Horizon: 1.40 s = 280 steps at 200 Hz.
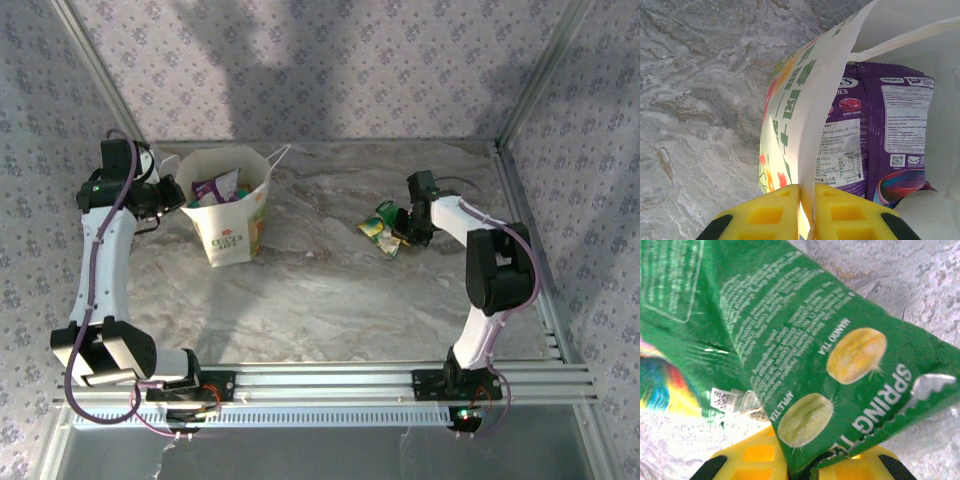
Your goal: Place the snacks into the paper bag
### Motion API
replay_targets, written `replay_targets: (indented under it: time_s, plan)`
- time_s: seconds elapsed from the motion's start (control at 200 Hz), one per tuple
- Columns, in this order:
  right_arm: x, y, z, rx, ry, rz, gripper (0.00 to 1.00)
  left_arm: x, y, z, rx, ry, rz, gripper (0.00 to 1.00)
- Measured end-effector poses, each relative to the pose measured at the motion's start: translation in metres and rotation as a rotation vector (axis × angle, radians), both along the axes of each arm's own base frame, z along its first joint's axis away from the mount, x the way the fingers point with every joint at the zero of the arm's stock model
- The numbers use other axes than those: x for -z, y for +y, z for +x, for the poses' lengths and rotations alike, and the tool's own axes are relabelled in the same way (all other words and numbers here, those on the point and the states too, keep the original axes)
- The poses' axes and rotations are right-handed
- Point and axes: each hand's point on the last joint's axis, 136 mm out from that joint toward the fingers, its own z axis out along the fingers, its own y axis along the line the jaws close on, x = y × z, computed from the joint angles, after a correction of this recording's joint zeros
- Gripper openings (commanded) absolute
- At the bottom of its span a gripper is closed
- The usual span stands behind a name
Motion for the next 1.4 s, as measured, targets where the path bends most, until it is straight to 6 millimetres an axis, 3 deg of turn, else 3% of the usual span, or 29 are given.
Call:
replay_targets:
  time_s: [0.77,1.199,1.399]
  plan:
    - [-0.073,0.020,-0.026,-0.131,-0.130,-0.103,0.00,-0.002,0.000,-0.002,0.000,-0.005,0.000,0.15]
    - [-0.138,0.040,-0.031,-0.207,-0.277,-0.140,0.00,-0.008,-0.001,-0.005,0.002,-0.025,-0.001,0.15]
    - [-0.154,0.049,-0.032,-0.242,-0.311,-0.161,0.00,-0.008,-0.001,-0.005,0.002,-0.025,-0.001,0.15]
